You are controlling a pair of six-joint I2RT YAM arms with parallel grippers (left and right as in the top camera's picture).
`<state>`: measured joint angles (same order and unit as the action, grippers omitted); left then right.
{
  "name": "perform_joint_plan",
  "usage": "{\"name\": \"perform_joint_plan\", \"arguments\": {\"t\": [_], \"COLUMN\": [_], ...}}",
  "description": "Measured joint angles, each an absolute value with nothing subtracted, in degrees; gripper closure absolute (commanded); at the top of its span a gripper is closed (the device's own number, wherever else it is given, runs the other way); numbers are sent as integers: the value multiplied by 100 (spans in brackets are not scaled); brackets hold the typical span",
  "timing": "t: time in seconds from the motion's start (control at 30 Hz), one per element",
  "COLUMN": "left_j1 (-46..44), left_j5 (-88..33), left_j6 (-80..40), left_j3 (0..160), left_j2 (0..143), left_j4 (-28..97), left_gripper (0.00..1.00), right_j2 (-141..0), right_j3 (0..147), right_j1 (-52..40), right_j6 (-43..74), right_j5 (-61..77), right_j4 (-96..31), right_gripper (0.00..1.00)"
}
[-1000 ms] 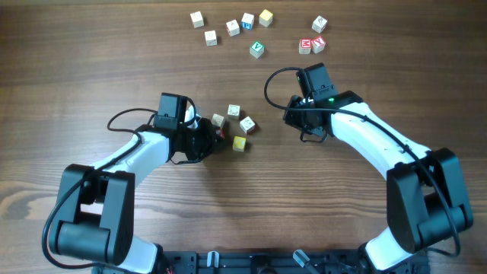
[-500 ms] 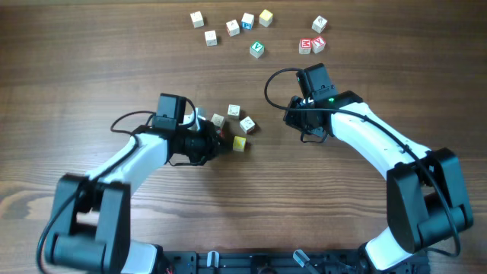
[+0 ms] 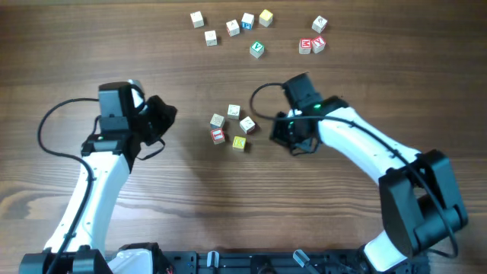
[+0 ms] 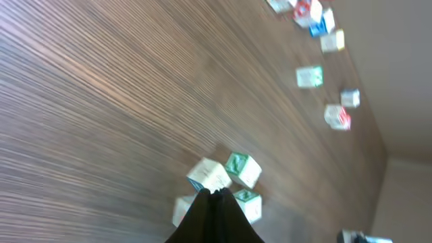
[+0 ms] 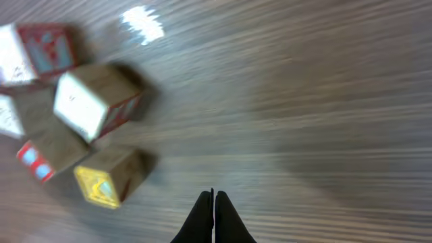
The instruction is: Form a circle
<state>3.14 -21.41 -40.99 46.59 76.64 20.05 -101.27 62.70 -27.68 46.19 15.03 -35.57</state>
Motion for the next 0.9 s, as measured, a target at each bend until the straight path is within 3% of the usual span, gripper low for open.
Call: {"name": "perform_joint_plan", "arguments": {"t": [0.27, 0.9], "left_j1": [596, 596], "left_j5": [-1959, -1761], "left_j6": [-3927, -3905], "left_j3": [4659, 4659], "left_j2": [7955, 7992], "left_j4": [2082, 2167], "left_gripper": [92, 91], "right_j2": [-10739, -11192], "right_j3": [6270, 6272], "right_j1": [-3334, -3334], "right_j6": [5599, 5221], "right_j5": [1527, 2445], "right_j4": [-3028, -2005], "right_gripper": [96, 96]}}
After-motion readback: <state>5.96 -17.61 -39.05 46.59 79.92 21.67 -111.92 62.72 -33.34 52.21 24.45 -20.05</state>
